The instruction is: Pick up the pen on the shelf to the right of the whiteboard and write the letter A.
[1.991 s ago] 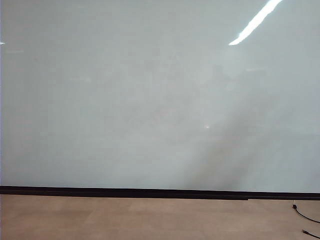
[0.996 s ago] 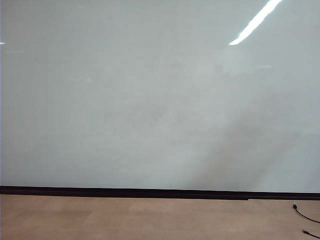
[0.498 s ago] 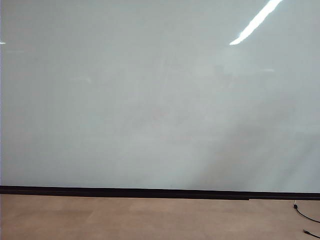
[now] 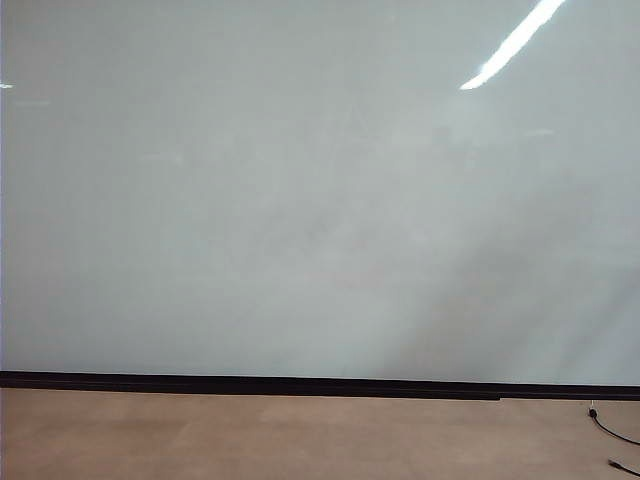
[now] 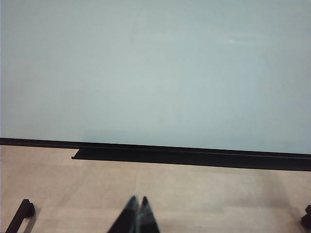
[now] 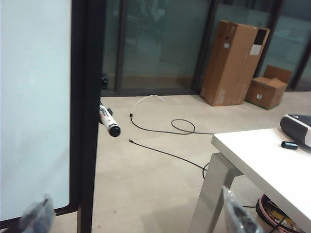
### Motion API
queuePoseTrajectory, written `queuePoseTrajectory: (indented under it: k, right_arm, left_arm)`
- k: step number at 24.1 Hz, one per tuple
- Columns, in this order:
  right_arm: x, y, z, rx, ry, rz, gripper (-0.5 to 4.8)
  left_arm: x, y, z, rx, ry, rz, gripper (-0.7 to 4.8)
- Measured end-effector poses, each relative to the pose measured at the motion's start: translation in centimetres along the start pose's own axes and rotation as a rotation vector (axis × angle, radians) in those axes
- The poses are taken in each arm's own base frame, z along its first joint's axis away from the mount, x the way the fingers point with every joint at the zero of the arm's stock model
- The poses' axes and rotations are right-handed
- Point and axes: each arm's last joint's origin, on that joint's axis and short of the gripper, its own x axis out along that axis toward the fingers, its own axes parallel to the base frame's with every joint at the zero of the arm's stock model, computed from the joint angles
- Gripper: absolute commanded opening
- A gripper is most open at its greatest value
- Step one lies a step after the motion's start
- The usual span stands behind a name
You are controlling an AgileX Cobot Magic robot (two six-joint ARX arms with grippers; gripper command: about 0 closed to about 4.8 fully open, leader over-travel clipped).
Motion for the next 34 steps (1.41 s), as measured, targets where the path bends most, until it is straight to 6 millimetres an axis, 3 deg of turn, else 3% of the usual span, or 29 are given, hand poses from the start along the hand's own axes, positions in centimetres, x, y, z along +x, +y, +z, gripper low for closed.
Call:
queuePoseTrajectory:
  k: [6,10,14,26,34]
  right_arm:
    - [2.2,-0.5,-0.7,0.040,0.063,0.054,4.77]
    - [3.4,-0.4,-0.4,0.049,0.011,0.087,4.77]
    - [4.8,0.0,-1.6,0.042,0.060,0.113,4.78]
    - [9.9,0.4,-2.9,0.003,-0.013,0.198,4.79]
    - [12.9,-1.8,-2.9,-0.019,-0.035,0.260,4.79]
  left_arm:
    - [0.0,0.0,0.0,0.000,0.000,0.000,-0.05]
    - [0.0,0.0,0.0,0.000,0.000,0.000,-0.04]
    - [0.0,0.0,0.0,0.000,0.000,0.000,-0.04]
    - [0.0,0.0,0.0,0.000,0.000,0.000,-0.04]
    - [0.0,0.0,0.0,0.000,0.000,0.000,-0.04]
